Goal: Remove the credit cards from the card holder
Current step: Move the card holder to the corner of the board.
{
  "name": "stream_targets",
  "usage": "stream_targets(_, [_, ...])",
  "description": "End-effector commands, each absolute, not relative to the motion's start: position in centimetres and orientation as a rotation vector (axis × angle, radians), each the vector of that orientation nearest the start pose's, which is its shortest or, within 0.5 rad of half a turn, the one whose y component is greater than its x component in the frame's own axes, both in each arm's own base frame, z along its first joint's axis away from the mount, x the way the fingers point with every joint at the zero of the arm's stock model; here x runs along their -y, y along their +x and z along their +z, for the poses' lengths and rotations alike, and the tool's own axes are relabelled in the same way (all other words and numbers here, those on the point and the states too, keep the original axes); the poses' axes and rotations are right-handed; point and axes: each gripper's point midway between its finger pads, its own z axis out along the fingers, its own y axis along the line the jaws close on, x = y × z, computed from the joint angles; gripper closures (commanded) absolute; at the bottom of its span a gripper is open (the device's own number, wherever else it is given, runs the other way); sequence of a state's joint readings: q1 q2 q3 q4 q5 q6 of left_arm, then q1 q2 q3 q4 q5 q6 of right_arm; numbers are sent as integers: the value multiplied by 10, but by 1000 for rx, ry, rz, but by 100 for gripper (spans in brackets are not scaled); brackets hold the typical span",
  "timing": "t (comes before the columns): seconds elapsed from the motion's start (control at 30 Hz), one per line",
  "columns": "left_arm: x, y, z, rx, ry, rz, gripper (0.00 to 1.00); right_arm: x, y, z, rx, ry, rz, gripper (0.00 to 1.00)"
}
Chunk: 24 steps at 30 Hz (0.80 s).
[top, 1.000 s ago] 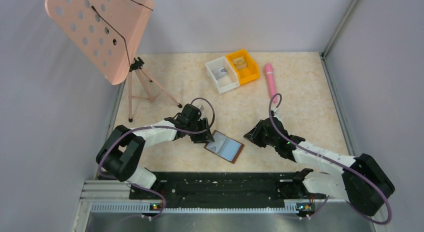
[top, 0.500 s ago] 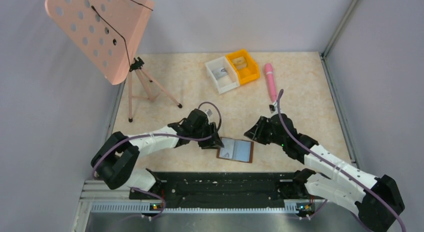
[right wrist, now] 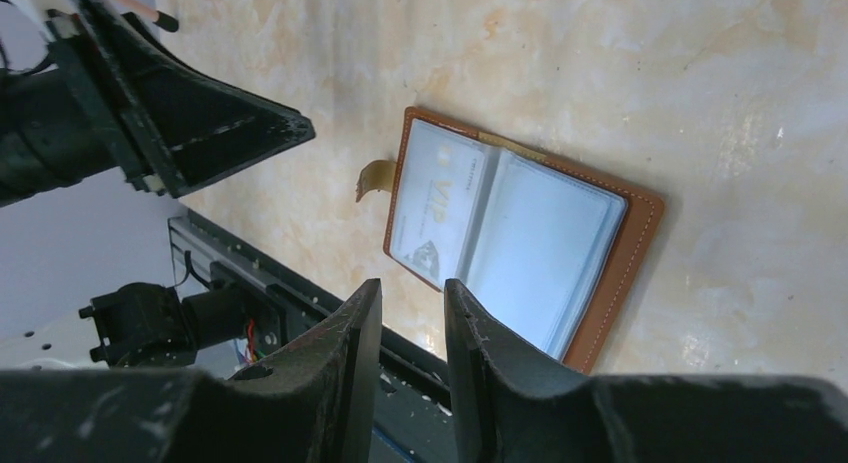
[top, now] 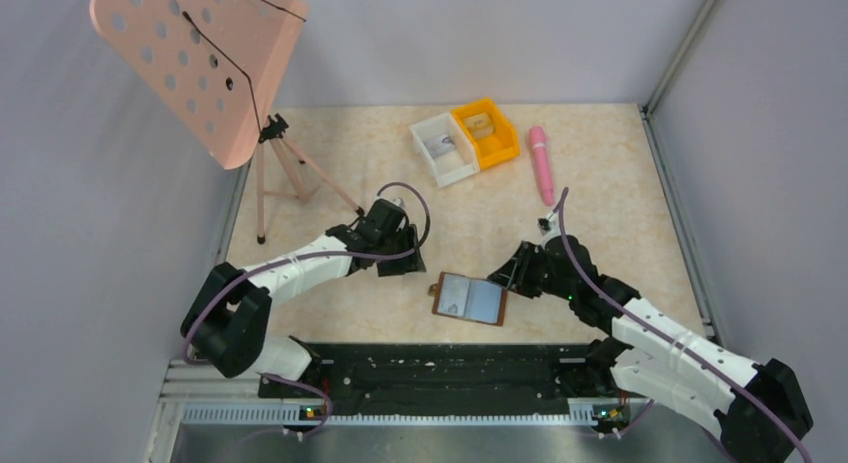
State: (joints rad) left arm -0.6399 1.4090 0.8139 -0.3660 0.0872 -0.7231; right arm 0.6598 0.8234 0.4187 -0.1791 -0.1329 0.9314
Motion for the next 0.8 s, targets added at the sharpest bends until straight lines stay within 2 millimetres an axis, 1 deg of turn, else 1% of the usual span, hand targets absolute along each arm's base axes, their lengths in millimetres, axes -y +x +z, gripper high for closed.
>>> stream_targets(0.0, [225,232,48,-2705,-19,-566,41,-221,187,124,-2294,213,1073,70])
stream_targets(0.17, [249,220,50,-2703,23,-776,41,-222,192,128,-2285,168,1046,69])
stream_targets(0.27, [257,206,47,-2714,17,-854,41,-224,191,122,-2313,187,1052,69])
stream_targets(0.33, [265,197,46,-2711,2,-944,41,-228,189,119,-2324,205,1089,69])
stream_targets(0.43, [279,186,44,-2704,-32,-1078,46,-234,183,108,-2363,211,1109,69])
stream_targets(0.53, [286,181,40,-2695,-46,-1114,48,-235,180,94,-2410,210,1075,69])
stream_targets(0.6, [292,173,39,-2700,-37,-1142,48,-232,180,83,-2431,213,1039,68])
stream_targets(0.7, [304,166,46,-2689,-11,-1195,49,-227,184,71,-2451,207,966,66])
stream_targets(0.77, [309,164,51,-2676,-1,-1223,49,-225,186,67,-2462,195,930,65])
